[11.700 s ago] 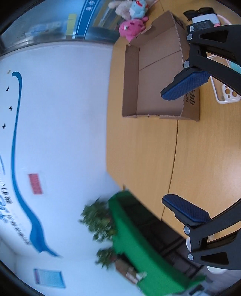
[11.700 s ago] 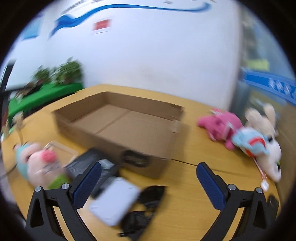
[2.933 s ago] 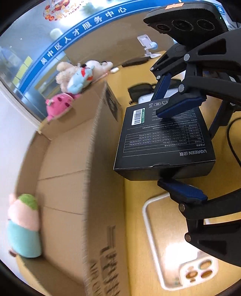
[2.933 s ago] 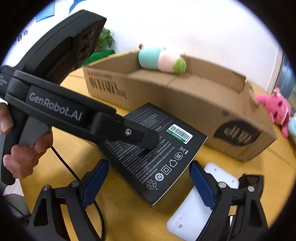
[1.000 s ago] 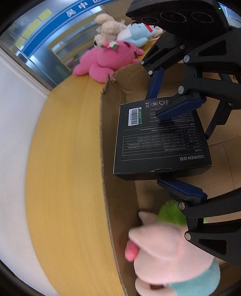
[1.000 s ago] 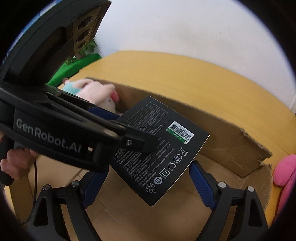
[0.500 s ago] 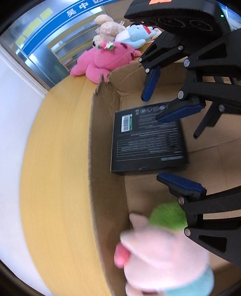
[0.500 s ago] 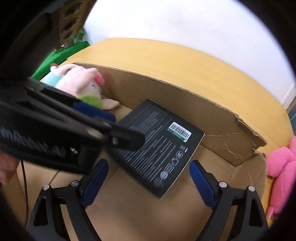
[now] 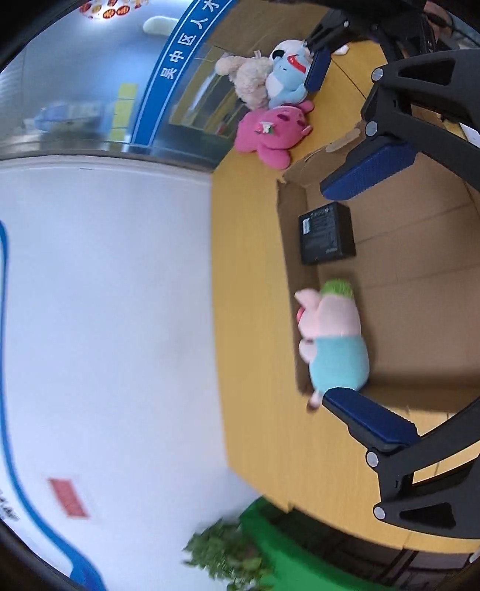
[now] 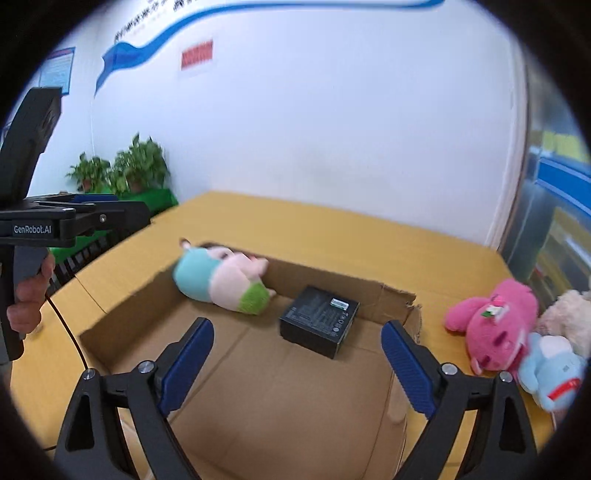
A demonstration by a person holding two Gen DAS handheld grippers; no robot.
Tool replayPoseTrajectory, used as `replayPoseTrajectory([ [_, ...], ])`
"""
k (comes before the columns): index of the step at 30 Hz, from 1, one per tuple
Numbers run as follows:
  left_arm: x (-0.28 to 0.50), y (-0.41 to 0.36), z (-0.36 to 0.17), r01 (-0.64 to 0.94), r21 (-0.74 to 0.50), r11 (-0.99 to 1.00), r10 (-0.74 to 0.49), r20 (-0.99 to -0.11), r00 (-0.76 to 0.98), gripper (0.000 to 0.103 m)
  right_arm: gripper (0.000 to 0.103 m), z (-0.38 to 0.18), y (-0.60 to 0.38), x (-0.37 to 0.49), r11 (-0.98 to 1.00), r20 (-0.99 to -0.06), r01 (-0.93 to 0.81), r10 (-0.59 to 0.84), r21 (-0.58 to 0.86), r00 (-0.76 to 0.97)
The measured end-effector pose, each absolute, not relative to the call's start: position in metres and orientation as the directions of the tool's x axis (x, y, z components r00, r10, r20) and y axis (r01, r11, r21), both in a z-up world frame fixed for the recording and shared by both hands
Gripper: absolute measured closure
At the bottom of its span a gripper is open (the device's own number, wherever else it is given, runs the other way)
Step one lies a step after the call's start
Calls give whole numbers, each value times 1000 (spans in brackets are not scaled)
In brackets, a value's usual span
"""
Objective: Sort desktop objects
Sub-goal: 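Open the left gripper to release the black box and withdraw, then move the right gripper toward the white power bank on the table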
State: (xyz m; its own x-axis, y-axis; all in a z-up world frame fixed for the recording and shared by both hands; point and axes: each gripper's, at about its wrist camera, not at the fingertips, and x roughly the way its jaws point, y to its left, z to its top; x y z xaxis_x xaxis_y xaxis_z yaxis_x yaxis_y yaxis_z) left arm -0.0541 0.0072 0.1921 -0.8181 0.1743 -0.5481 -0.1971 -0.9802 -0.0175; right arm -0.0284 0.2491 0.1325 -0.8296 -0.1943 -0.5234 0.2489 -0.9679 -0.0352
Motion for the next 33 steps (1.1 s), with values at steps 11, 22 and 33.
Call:
replayPoseTrajectory([
  [11,45,-38,148,-62,-93,-994,102,-532,-841,77,47,120,217,60,-987,-514,158,-123,-24,-849],
  [22,126,-48,118,-45,-36,-998,56,-472,-880,0,3,76,257,124,-998,-541,51,-60,32,-839],
  [33,142,-17,89,-153,-70,-986,167,-518,-839,0,3,1,300,172,-996,-722,18,-79,92,-688],
])
